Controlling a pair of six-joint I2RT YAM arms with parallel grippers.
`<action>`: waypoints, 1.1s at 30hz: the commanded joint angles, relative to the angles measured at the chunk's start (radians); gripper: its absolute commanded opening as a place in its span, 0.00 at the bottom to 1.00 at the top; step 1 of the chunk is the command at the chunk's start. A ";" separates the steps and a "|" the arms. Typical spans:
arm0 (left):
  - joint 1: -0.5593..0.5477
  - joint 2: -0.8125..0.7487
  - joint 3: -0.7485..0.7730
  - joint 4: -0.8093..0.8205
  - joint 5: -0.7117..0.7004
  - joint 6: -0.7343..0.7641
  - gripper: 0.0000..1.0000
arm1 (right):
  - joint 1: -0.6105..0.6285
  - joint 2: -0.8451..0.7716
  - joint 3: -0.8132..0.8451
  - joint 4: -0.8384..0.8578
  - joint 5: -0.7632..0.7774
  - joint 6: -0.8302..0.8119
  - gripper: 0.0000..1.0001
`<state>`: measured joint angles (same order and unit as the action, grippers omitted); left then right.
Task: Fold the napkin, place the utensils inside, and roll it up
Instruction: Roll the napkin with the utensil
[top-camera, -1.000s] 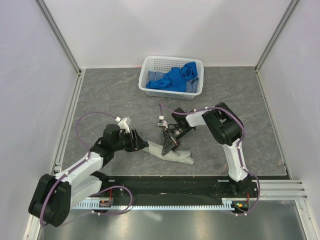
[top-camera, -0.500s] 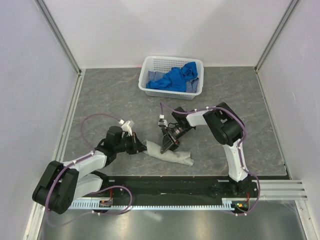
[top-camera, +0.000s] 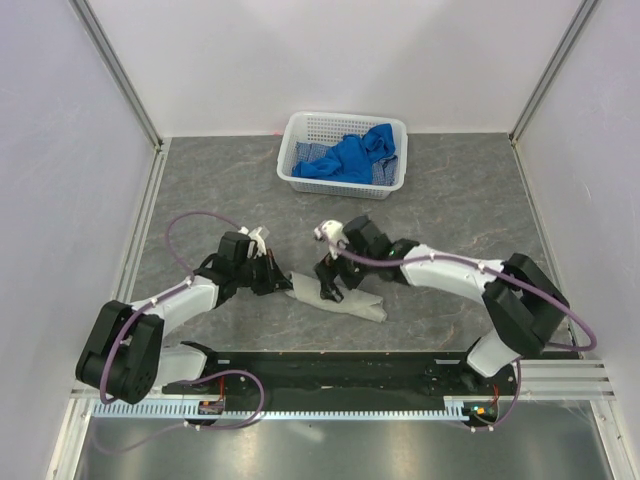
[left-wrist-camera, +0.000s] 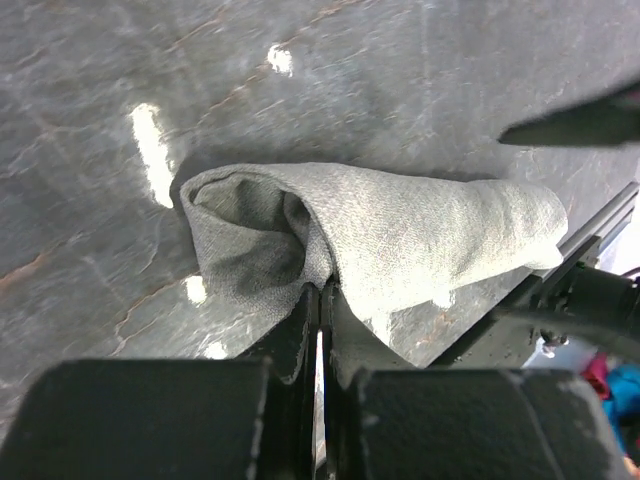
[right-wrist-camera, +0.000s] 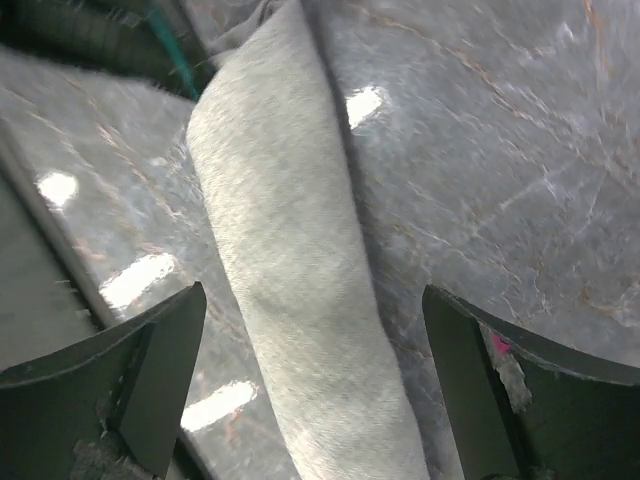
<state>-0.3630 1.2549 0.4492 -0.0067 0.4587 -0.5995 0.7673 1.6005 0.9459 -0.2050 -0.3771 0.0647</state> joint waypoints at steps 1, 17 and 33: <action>0.030 0.020 0.063 -0.067 0.066 -0.026 0.02 | 0.203 -0.057 -0.067 0.093 0.444 -0.132 0.98; 0.058 0.044 0.109 -0.131 0.126 0.029 0.02 | 0.296 0.148 0.028 0.049 0.502 -0.194 0.62; 0.061 -0.185 0.181 -0.243 -0.075 0.104 0.65 | 0.004 0.311 0.183 -0.120 -0.339 0.012 0.33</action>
<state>-0.3069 1.1519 0.6151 -0.2234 0.4553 -0.5446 0.8021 1.8503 1.0958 -0.2676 -0.4633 -0.0097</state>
